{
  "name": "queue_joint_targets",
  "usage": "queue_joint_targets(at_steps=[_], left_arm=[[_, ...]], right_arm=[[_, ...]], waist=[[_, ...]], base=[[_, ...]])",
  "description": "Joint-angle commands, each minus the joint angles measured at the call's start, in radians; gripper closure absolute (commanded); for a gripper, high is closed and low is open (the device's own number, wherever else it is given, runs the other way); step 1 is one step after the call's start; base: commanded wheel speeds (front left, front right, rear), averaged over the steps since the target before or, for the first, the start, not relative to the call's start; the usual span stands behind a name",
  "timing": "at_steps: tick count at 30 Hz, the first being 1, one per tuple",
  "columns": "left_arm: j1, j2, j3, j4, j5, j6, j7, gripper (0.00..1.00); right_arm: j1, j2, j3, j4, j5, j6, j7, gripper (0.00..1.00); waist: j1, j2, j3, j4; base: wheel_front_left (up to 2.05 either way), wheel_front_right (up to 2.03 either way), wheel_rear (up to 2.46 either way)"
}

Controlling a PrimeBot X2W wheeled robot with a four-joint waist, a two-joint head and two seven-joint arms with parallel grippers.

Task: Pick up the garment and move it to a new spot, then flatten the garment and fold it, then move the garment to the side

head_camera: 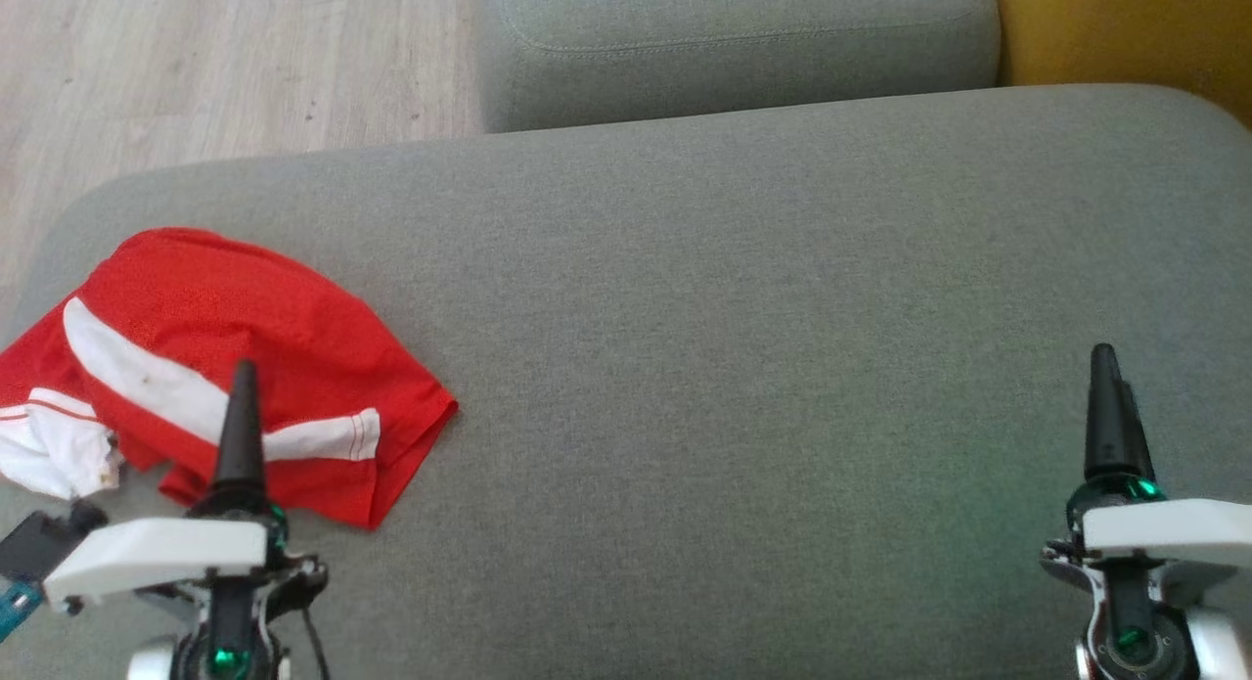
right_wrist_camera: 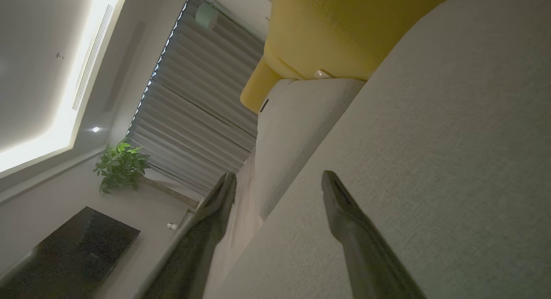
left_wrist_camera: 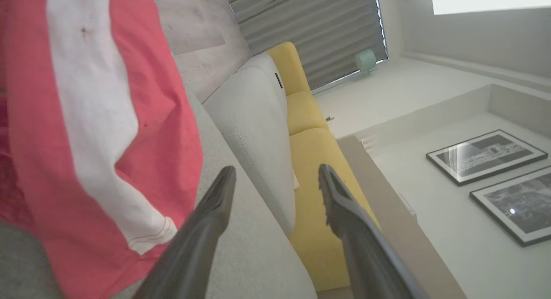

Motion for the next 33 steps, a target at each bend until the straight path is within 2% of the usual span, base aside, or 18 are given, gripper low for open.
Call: queue_joint_targets(at_steps=[1, 18, 33], left_arm=[[-0.043, 0.012, -0.004, -0.054, 0.046, 0.005, -0.013, 0.0], [-0.042, 0.019, -0.15, -0.11, 0.431, 0.059, -0.062, 0.0], [-0.064, 0.104, -0.317, -0.13, 0.652, 0.21, -0.106, 0.0]], right_arm=[[-0.037, -0.006, 0.016, -0.048, -0.049, 0.003, -0.014, 0.0], [-0.026, -0.007, 0.076, -0.076, -0.338, 0.004, -0.064, 0.0], [-0.011, -0.008, 0.111, -0.099, -0.56, 0.005, -0.109, 0.0]], waist=[[0.0, 0.0, 0.0, -0.001], [0.0, 0.0, -0.001, 0.004], [0.0, 0.0, 0.0, 0.01]], base=[[0.0, 0.0, 0.0], [0.0, 0.0, 0.0], [0.0, 0.0, 0.0]])
